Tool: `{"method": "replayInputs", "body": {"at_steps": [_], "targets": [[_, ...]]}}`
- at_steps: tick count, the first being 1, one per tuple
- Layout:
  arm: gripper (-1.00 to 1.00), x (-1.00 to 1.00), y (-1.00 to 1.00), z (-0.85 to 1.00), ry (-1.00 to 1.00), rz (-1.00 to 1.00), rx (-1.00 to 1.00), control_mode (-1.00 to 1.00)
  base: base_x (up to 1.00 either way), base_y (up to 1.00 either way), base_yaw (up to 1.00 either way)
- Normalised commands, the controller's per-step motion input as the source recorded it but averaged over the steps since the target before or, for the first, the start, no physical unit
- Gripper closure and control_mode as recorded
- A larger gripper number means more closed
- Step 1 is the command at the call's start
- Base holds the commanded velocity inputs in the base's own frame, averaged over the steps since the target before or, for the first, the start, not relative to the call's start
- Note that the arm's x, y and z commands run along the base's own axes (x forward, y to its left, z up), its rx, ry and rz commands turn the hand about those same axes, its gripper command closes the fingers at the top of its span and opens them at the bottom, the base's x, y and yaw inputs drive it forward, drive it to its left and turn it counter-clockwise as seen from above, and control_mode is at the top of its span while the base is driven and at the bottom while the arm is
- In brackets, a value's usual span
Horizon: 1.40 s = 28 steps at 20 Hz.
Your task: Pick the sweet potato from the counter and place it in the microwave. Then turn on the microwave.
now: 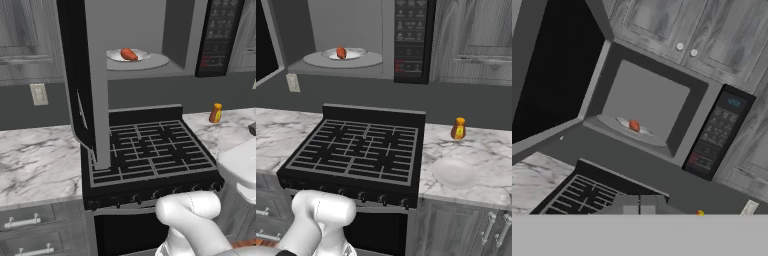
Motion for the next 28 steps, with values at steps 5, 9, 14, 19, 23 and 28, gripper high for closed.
{"method": "replayInputs", "body": {"at_steps": [5,9,14,19,23,28], "targets": [[1.00,-0.24,0.15,0.01,-0.11,0.00,-0.05,-1.00,0.00,0.00,0.00],[1.00,-0.23,0.15,0.10,-0.07,0.00,0.00,-1.00,0.00,0.00,0.00],[1.00,-0.08,0.11,0.11,-0.02,-0.04,0.00,-1.00,0.00,0.00,0.00],[1.00,-0.08,0.06,0.09,-0.02,-0.06,0.02,-1.00,0.00,0.00,0.00],[1.00,-0.14,0.06,0.03,-0.04,-0.07,0.03,-1.00,0.00,0.00,0.00],[1.00,-0.17,0.07,0.00,-0.05,-0.08,0.03,-1.00,0.00,0.00,0.00]]}}
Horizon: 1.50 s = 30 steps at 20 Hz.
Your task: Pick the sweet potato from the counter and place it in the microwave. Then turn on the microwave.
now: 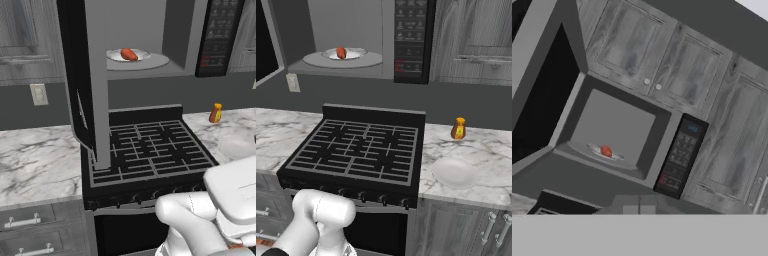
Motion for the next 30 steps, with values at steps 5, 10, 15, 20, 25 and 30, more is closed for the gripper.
{"method": "replayInputs", "body": {"at_steps": [5,10,15,20,25,30], "targets": [[1.00,-0.13,0.12,0.00,-0.05,-0.08,0.03,-1.00,0.00,0.00,0.00],[1.00,-0.08,0.19,0.00,-0.04,-0.07,0.03,-1.00,0.00,0.00,0.00],[1.00,-0.07,0.21,0.00,-0.04,-0.07,0.03,-1.00,0.00,0.00,0.00],[1.00,-0.04,0.21,0.00,-0.03,-0.06,0.04,-1.00,0.00,0.00,0.00],[1.00,0.00,0.23,0.00,-0.02,-0.06,0.04,-1.00,0.00,0.00,0.00],[1.00,0.00,0.17,0.00,-0.03,-0.06,0.04,-1.00,0.00,0.00,0.00]]}}
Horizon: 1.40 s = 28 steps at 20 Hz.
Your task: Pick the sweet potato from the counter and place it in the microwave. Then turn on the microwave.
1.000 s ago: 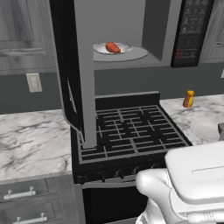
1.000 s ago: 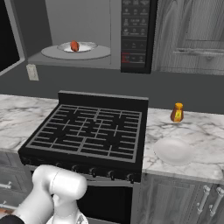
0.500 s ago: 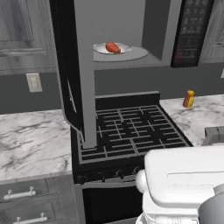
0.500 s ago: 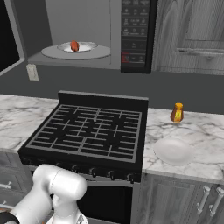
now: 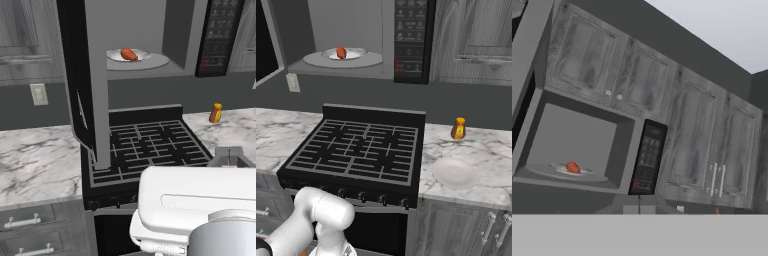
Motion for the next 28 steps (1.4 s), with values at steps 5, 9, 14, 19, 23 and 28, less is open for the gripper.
{"method": "replayInputs", "body": {"at_steps": [5,9,14,19,23,28], "targets": [[1.00,0.00,0.09,0.00,-0.02,-0.07,0.04,-1.00,0.00,0.00,0.00],[1.00,0.08,0.04,-0.03,0.00,-0.06,0.05,-1.00,0.00,0.00,0.00],[1.00,0.09,0.08,-0.02,0.00,-0.06,0.04,-1.00,0.00,0.00,0.00],[1.00,0.07,0.15,-0.04,-0.01,-0.05,0.03,-1.00,0.00,0.00,0.00],[1.00,0.09,0.17,-0.09,0.00,-0.04,0.03,-1.00,0.00,0.00,0.00],[1.00,0.16,0.14,-0.09,0.00,-0.05,0.04,-1.00,0.00,0.00,0.00]]}}
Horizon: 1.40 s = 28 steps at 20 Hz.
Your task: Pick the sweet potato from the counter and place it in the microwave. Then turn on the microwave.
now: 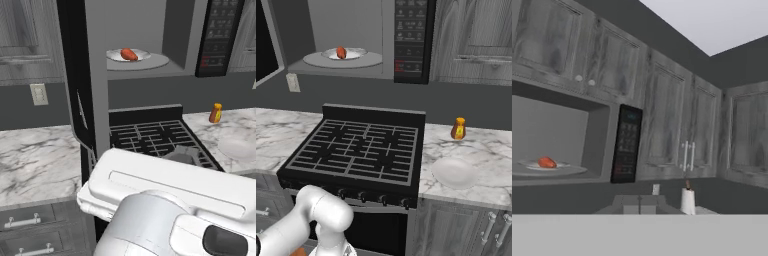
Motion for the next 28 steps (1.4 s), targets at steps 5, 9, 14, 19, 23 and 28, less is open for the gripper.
{"method": "replayInputs", "body": {"at_steps": [5,9,14,19,23,28], "targets": [[1.00,0.19,0.17,-0.07,0.00,-0.05,0.03,-1.00,0.00,0.00,0.00],[1.00,0.20,0.17,-0.09,0.00,-0.05,0.03,-1.00,0.00,0.00,0.00],[1.00,0.20,0.17,-0.10,0.00,-0.05,0.03,-1.00,0.00,0.00,0.00],[1.00,0.19,0.15,-0.06,0.00,-0.05,0.03,-1.00,0.00,0.00,0.00],[1.00,0.19,0.13,0.00,0.00,-0.05,0.03,-1.00,0.00,0.00,0.00],[1.00,0.21,0.16,-0.01,0.00,-0.06,0.02,-1.00,0.00,0.00,0.00]]}}
